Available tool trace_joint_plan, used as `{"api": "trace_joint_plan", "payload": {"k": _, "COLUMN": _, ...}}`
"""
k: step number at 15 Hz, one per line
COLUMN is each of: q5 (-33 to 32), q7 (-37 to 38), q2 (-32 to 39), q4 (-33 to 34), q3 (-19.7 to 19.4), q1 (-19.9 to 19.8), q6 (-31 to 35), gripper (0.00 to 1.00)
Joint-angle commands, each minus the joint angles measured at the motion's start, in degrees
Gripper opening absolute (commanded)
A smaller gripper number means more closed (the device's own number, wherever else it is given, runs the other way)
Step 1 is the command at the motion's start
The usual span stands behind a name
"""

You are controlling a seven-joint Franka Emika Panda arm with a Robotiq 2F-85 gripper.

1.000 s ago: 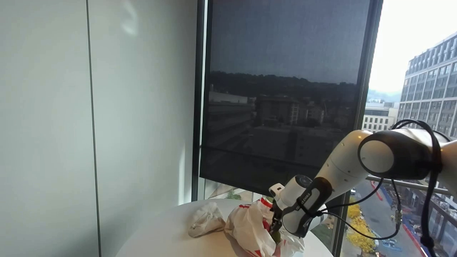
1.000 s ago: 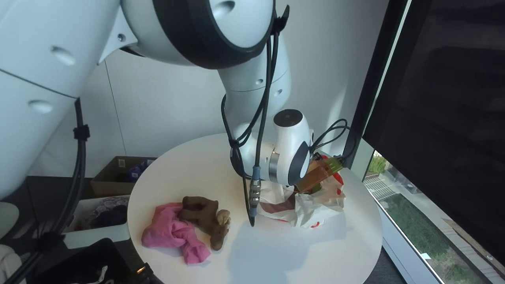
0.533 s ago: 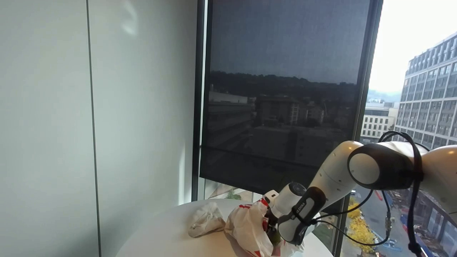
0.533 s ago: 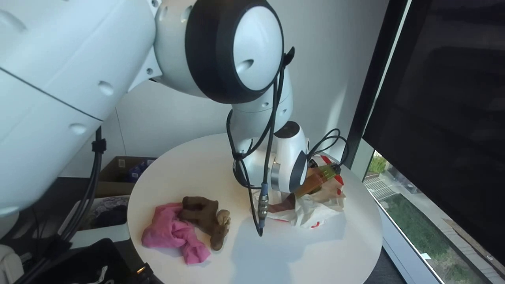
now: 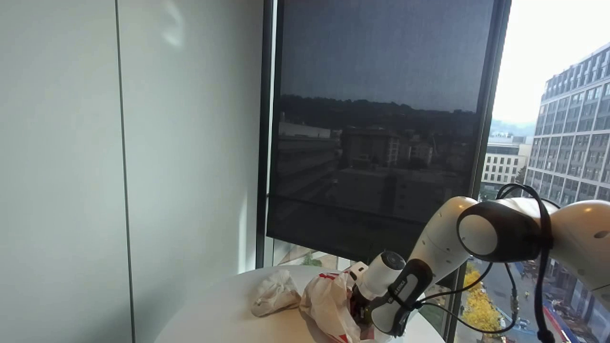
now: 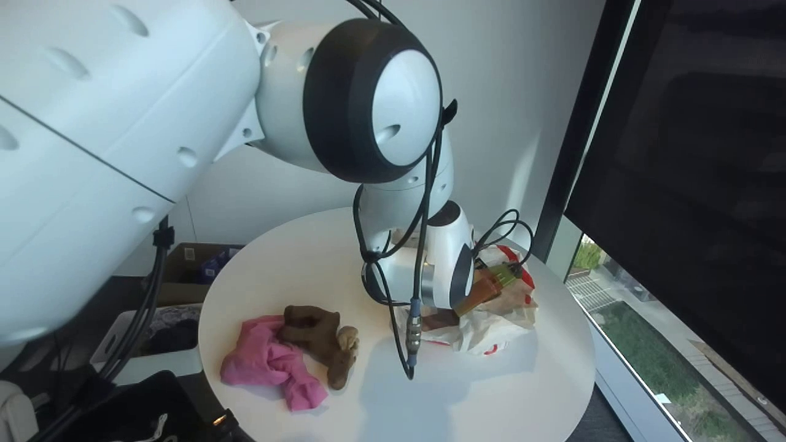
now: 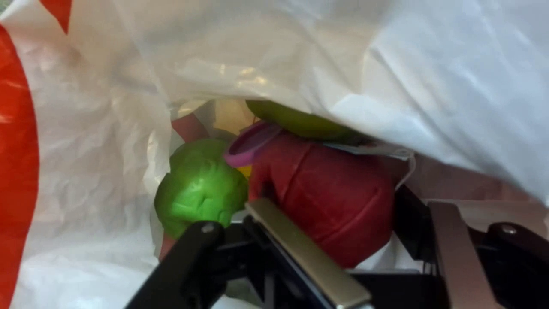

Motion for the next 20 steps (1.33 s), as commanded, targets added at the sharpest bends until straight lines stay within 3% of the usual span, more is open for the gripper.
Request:
{"api": "trace_joint_plan", "payload": {"k": 1, "q5": -2.31, "q7": 1.82, "q2": 1.03, "q4": 1.52, "q3": -2.48, "q1": 1.66, "q6": 1.32, "gripper": 0.36}}
{"api": "trace_joint_plan", "payload": {"k": 3, "q5": -2.54, "q7": 2.15, "q2": 0.2, "q4": 0.74, "q3": -3.64, "q1": 2.44, "q6": 1.21, "gripper": 0.21}}
{"api": "trace_joint_plan", "payload": {"k": 6, "q5": -2.49, "q7": 3.6, "q2": -1.6, "q4": -0.99, "q3": -8.3, "q1": 6.25, "q6": -0.55, "gripper": 0.12}}
{"api": "trace_joint_plan", "payload": {"k": 8, "q5": -2.78, "q7": 4.85, "q2": -3.39, "q4": -2.63, "q3": -12.92, "q1": 10.55, "q6": -4.6, "gripper": 0.16}}
{"api": "trace_joint_plan", "payload": {"k": 9, "q5": -2.87, "q7": 6.63, "q2": -3.68, "q4": -3.11, "q3": -17.03, "q1": 14.21, "q6": -5.69, "gripper": 0.14}}
{"api": "trace_joint_plan", "payload": {"k": 11, "q5": -4.2, "q7": 10.07, "q2": -5.44, "q4": -4.71, "q3": -20.93, "q1": 18.9, "q6": -12.55, "gripper": 0.15}}
{"api": "trace_joint_plan", "payload": {"k": 14, "q5": -6.03, "q7": 12.28, "q2": -11.36, "q4": -6.64, "q3": -13.83, "q1": 16.84, "q6": -27.6, "gripper": 0.13}}
{"api": "trace_joint_plan", "payload": {"k": 15, "q5": -1.27, "q7": 10.62, "q2": -12.16, "q4": -6.9, "q3": -14.2, "q1": 18.84, "q6": -32.17, "gripper": 0.12}}
{"api": "trace_joint_plan", "payload": {"k": 17, "q5": 1.83, "q7": 10.25, "q2": -14.05, "q4": -6.32, "q3": -12.37, "q1": 19.63, "q6": -42.28, "gripper": 0.12}}
{"api": "trace_joint_plan", "payload": {"k": 18, "q5": -1.35, "q7": 11.17, "q2": -16.23, "q4": -5.59, "q3": -4.6, "q1": 13.5, "q6": -46.75, "gripper": 0.12}}
{"api": "trace_joint_plan", "payload": {"k": 20, "q5": -3.34, "q7": 12.0, "q2": -17.99, "q4": -6.91, "q3": -1.7, "q1": 12.53, "q6": -45.34, "gripper": 0.11}}
